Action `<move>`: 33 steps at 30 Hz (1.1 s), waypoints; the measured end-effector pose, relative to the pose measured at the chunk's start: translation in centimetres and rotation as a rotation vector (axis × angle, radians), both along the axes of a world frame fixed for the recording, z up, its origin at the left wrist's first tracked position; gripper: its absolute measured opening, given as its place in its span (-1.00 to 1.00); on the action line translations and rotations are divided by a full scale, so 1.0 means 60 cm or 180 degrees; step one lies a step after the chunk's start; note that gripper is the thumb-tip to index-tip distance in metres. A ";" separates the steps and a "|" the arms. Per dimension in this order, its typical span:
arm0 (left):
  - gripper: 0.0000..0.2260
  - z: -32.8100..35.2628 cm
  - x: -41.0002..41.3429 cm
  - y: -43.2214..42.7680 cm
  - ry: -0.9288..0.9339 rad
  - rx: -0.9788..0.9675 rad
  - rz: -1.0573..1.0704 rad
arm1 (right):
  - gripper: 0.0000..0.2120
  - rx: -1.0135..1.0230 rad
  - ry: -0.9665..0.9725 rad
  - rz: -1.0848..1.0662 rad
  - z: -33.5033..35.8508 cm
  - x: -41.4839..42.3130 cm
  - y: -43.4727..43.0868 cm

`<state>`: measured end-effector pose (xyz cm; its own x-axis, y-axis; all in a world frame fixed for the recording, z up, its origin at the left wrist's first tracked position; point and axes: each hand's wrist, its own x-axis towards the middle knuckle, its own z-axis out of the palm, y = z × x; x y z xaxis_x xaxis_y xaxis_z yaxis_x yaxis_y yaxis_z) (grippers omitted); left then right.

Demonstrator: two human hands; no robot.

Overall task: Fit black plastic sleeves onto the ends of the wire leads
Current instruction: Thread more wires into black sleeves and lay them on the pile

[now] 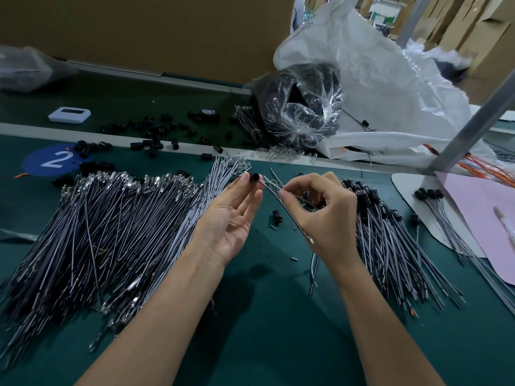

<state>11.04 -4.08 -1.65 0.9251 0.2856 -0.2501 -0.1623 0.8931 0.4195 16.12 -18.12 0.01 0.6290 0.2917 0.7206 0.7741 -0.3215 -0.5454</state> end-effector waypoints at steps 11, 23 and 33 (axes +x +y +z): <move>-0.94 0.000 0.003 0.001 0.0056 -0.0045 0.0005 | -0.92 -0.0078 -0.0173 0.0102 0.002 -0.004 -0.001; -0.95 -0.001 0.004 -0.002 0.0028 0.0072 0.0005 | -0.93 -0.0271 -0.0392 -0.0133 -0.003 -0.003 0.002; -0.79 -0.003 0.006 -0.009 0.0013 0.0426 0.0092 | -0.90 -0.0555 -0.1055 -0.0391 -0.010 -0.009 0.008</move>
<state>11.40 -4.64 -1.85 0.9151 0.3433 -0.2116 -0.1853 0.8240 0.5354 15.57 -17.63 -0.59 0.4084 0.3649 0.8367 0.8491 -0.4884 -0.2014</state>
